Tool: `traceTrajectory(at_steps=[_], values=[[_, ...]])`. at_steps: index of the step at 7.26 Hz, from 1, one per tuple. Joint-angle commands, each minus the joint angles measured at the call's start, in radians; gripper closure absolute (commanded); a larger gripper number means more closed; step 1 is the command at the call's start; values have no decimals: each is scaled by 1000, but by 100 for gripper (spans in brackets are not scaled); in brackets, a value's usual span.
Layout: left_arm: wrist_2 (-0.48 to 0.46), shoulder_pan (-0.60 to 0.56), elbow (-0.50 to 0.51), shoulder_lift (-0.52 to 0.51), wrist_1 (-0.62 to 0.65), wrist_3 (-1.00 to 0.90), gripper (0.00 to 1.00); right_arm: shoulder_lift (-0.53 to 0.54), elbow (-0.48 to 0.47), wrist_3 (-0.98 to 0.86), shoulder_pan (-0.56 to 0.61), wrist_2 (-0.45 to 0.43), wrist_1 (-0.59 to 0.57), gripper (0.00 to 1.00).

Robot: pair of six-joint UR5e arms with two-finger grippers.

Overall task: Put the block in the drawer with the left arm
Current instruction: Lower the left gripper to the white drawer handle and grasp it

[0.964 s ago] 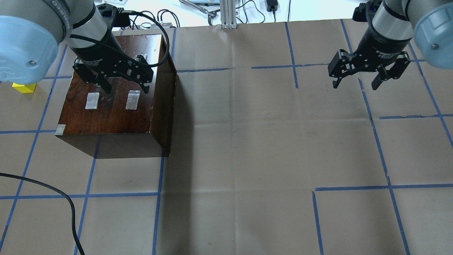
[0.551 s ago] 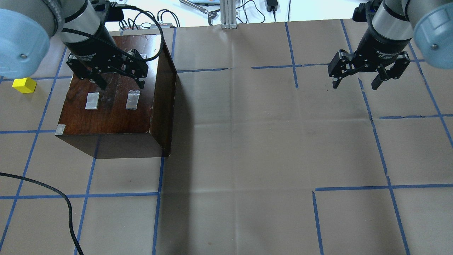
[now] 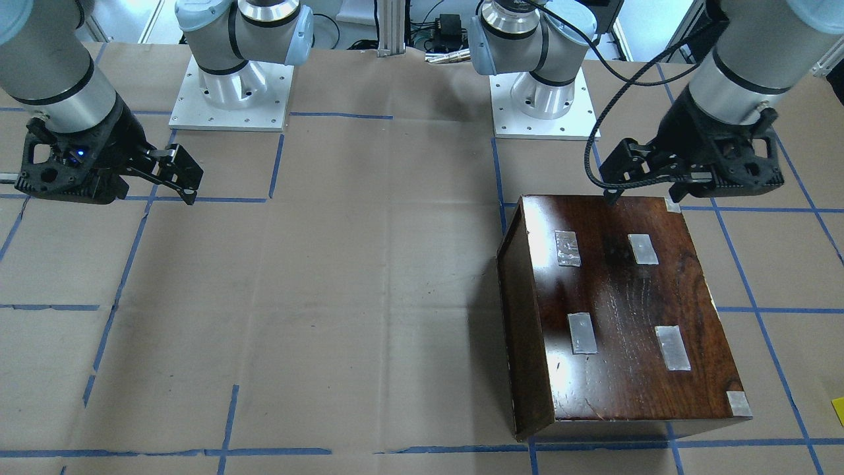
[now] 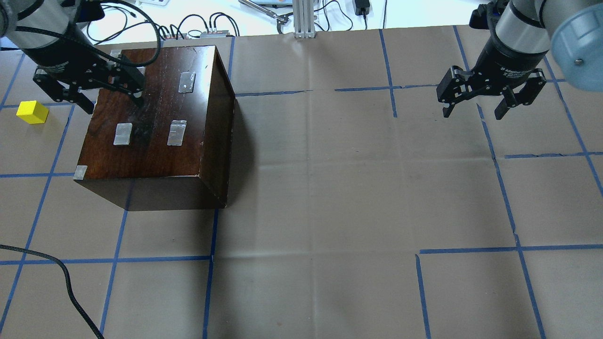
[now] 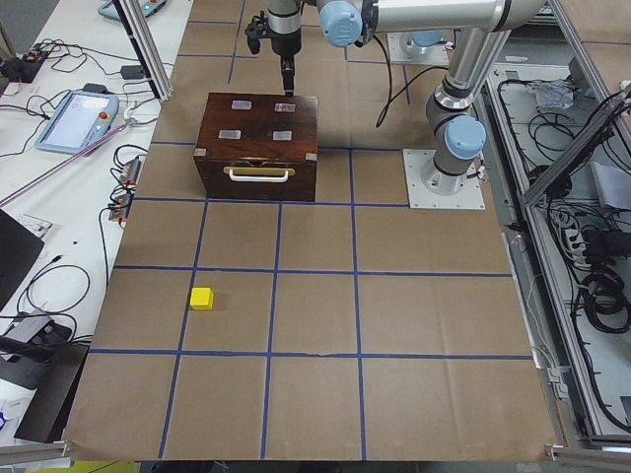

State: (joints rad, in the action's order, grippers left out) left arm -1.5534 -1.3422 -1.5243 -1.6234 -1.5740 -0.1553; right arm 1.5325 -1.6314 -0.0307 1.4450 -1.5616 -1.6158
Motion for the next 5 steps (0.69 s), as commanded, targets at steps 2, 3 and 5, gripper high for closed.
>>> traceTrajectory(at_steps=[2, 3, 5], values=[[3, 219, 30, -45, 9, -252, 0, 0, 1, 0, 0, 0, -1, 0], [6, 254, 42, -65, 12, -297, 0, 0, -1, 0, 0, 0, -1, 0], [27, 314, 96, -130, 11, -386, 0, 0, -1, 0, 0, 0, 0, 0]])
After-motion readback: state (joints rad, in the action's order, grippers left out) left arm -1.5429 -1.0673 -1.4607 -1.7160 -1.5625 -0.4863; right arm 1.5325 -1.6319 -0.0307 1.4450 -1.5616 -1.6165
